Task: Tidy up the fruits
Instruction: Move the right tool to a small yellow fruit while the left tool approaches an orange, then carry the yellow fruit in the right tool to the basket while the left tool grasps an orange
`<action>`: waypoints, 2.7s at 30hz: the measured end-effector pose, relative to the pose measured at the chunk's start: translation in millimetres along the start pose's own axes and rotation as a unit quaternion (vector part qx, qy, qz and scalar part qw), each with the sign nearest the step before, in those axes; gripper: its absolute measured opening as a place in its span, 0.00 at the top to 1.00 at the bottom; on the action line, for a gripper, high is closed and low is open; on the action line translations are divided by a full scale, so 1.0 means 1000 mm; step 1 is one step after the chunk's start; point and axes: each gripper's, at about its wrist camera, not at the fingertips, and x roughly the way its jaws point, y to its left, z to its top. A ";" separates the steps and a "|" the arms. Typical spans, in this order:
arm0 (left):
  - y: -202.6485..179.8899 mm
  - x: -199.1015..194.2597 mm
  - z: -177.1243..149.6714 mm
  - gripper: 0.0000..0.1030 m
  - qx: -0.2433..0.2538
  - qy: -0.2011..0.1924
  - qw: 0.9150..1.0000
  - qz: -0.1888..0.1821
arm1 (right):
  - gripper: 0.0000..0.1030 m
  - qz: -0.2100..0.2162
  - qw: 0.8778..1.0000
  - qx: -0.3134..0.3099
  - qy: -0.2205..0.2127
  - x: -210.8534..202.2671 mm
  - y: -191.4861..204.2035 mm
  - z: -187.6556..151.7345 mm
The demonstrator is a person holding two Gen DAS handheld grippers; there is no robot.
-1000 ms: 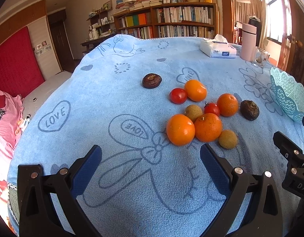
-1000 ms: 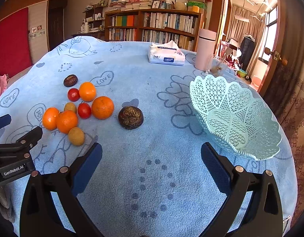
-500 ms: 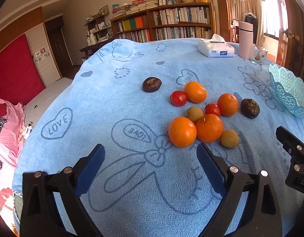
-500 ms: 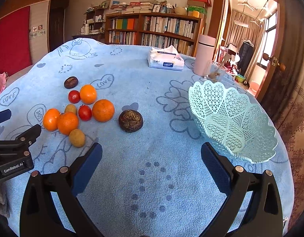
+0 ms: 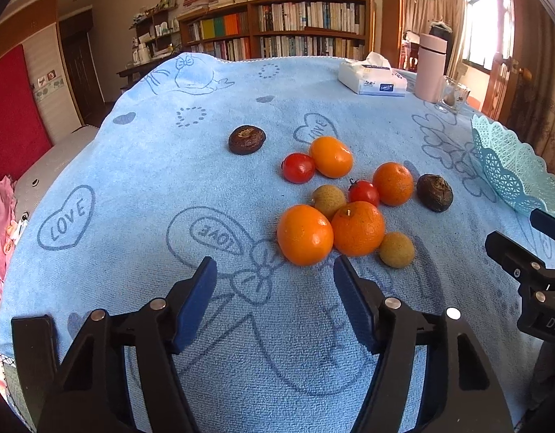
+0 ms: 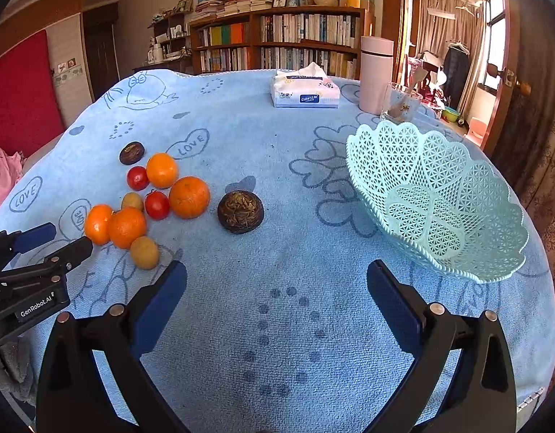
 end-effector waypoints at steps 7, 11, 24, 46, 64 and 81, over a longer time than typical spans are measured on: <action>-0.007 0.018 0.015 0.55 0.006 0.025 0.999 -0.022 | 0.02 0.048 0.999 -0.007 0.013 0.001 0.009 -0.001; -0.008 0.021 0.019 0.65 0.010 0.023 0.999 -0.037 | 0.03 0.080 0.996 -0.010 0.024 0.003 0.013 0.002; 0.014 -0.010 0.023 0.73 -0.018 -0.018 0.999 -0.034 | 0.48 0.143 0.984 -0.054 0.087 0.033 0.050 0.013; 0.006 0.001 0.017 0.46 -0.026 0.000 0.999 -0.046 | 0.74 0.140 0.987 -0.037 0.066 0.024 0.037 0.023; -0.011 0.018 0.016 0.64 0.005 0.014 0.999 -0.033 | 0.74 0.113 0.993 0.017 0.027 0.003 -0.010 0.031; -0.045 -0.022 0.025 0.70 0.065 -0.066 0.995 0.035 | 0.74 -0.026 0.994 0.107 -0.027 -0.021 -0.123 0.036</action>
